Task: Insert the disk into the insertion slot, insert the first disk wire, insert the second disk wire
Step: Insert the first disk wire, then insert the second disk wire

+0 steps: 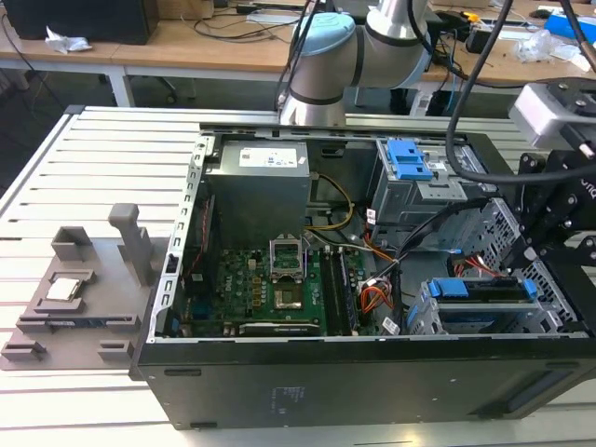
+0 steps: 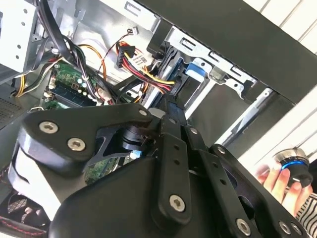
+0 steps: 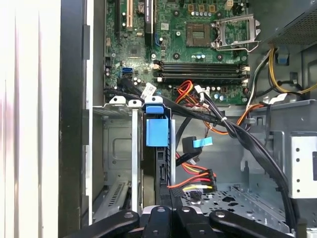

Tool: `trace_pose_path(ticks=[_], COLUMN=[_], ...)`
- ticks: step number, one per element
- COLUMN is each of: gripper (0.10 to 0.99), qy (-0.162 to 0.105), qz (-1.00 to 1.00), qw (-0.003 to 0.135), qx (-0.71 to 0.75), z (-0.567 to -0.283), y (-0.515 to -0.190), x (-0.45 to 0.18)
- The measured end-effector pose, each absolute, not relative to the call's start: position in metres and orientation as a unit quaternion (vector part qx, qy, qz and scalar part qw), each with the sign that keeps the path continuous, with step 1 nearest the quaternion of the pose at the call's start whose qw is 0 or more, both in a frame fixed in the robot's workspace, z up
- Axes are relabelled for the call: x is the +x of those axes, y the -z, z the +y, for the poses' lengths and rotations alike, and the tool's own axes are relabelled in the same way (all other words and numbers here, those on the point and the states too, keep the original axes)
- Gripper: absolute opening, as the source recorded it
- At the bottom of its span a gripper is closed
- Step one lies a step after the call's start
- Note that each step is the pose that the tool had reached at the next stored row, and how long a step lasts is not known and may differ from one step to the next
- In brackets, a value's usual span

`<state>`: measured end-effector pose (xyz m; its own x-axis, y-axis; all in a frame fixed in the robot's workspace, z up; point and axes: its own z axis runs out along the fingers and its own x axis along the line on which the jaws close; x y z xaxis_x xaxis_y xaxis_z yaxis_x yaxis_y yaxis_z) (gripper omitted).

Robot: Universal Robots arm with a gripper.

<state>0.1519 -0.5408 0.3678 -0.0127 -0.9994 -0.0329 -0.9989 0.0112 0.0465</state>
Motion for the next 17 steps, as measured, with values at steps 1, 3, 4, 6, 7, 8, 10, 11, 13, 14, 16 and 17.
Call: trace_pose_path(ticks=[1,3,4,6,7,8,10,11,13,14,16,17], gripper=[0.106,0.106,0.106,0.106,0.106,0.106,0.106,0.173,0.239,0.239,0.239,0.239], qy=[0.028,0.028,0.028,0.028,0.028,0.028,0.028,0.028,0.028,0.028,0.028,0.028], qz=[-0.711,-0.711,-0.711,-0.711,-0.711,-0.711,-0.711,-0.711,-0.711,-0.711,-0.710,-0.709], qw=[0.005,0.005,0.005,0.005,0.005,0.005,0.005,0.005,0.005,0.005,0.005,0.005], qx=[0.703,0.703,0.703,0.703,0.703,0.703,0.703,0.703,0.703,0.703,0.704,0.704], z=[-0.5408,-0.5408,-0.5408,-0.5408,-0.5408,-0.5408,-0.5408,-0.5408,-0.5408,-0.5406,-0.5378,-0.5358], y=[-0.3696,-0.3707,-0.3708,-0.3709,-0.3709,-0.3709,-0.3709,-0.3710,-0.3710,-0.3711,-0.3688,-0.3677], x=[0.1519,0.1519,0.1519,0.1519,0.1519,0.1519,0.1519,0.1519,0.1519,0.1517,0.1476,0.1451])
